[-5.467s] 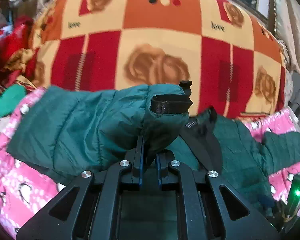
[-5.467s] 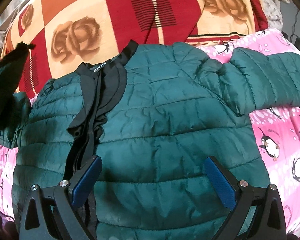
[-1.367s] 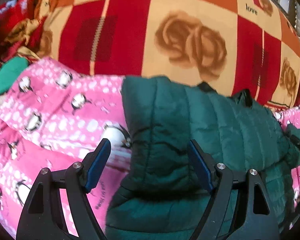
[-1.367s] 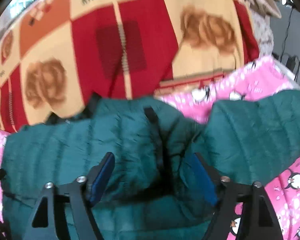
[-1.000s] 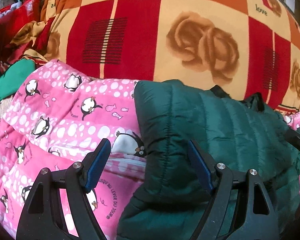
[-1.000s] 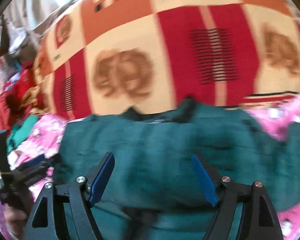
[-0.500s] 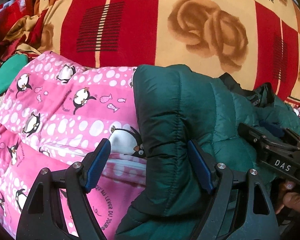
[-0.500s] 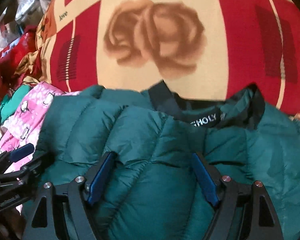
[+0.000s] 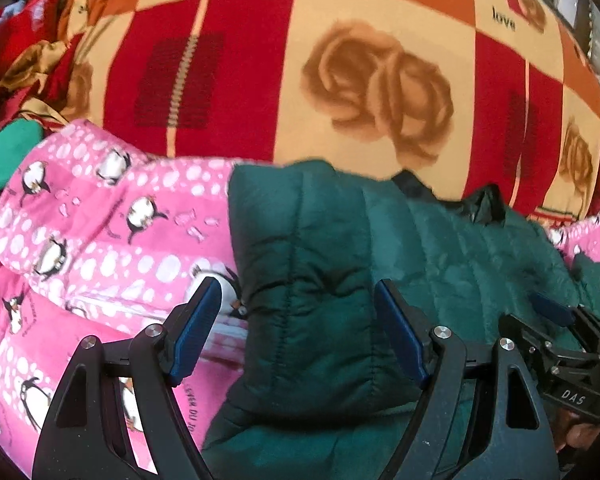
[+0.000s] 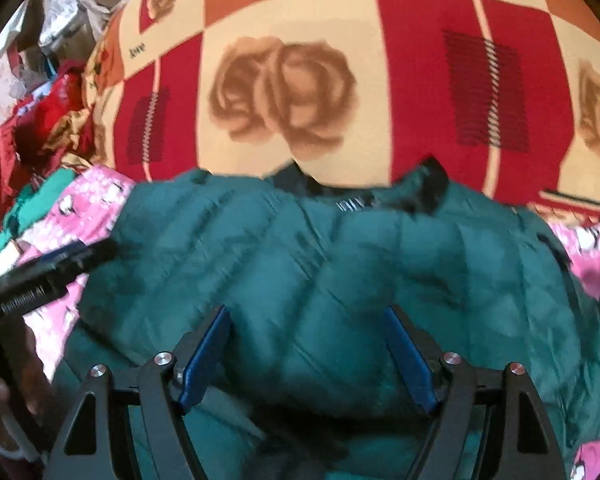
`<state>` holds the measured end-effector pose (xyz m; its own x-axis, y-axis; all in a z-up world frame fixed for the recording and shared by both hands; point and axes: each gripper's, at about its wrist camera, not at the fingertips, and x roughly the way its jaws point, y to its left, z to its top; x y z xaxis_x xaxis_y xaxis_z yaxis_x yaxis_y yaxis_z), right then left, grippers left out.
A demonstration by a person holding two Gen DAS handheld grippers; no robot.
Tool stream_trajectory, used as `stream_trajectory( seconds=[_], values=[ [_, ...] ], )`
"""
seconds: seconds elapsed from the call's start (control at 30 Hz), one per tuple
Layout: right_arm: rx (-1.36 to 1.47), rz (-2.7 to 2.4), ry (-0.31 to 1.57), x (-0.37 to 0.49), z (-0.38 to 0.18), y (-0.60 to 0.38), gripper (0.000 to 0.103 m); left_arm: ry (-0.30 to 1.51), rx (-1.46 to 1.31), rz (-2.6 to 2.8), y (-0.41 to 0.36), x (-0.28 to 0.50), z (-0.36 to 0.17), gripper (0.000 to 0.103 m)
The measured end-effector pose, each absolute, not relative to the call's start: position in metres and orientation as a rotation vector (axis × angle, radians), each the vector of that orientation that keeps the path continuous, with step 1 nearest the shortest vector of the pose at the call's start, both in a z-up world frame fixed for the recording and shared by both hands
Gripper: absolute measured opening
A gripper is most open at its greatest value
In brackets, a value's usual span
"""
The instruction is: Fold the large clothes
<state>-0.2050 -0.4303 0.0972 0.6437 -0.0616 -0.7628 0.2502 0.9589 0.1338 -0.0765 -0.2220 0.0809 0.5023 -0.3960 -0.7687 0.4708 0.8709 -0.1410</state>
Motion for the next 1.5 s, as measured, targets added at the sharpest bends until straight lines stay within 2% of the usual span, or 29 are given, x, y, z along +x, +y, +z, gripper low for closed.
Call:
stream_trajectory(
  seconds=[0.2,0.33,0.53,0.83,1.23,1.43,1.5],
  values=[
    [0.274,-0.189,0.897,-0.207,0.066,-0.439,0.079,0.979,0.093,-0.505,-0.228,-0.07,0.054,0.082],
    [0.322,-0.152,0.896,-0.21,0.077,-0.452,0.078,0.971,0.1,-0.498,-0.228,-0.072,0.053,0.083],
    [0.358,-0.27,0.798,-0.223,0.099,-0.5,0.078,0.956,0.118,-0.489,-0.228,-0.075,0.052,0.083],
    [0.371,-0.414,0.896,-0.218,0.053,-0.544,0.078,0.949,0.128,-0.486,-0.229,-0.075,0.051,0.084],
    [0.299,-0.425,0.815,-0.254,0.105,-0.509,0.078,0.948,0.126,-0.48,-0.227,-0.076,0.053,0.084],
    [0.334,-0.423,0.917,-0.252,0.055,-0.523,0.078,0.941,0.124,-0.486,-0.227,-0.077,0.053,0.084],
    [0.333,-0.425,0.908,-0.252,0.054,-0.524,0.078,0.936,0.124,-0.482,-0.225,-0.079,0.057,0.084]
  ],
)
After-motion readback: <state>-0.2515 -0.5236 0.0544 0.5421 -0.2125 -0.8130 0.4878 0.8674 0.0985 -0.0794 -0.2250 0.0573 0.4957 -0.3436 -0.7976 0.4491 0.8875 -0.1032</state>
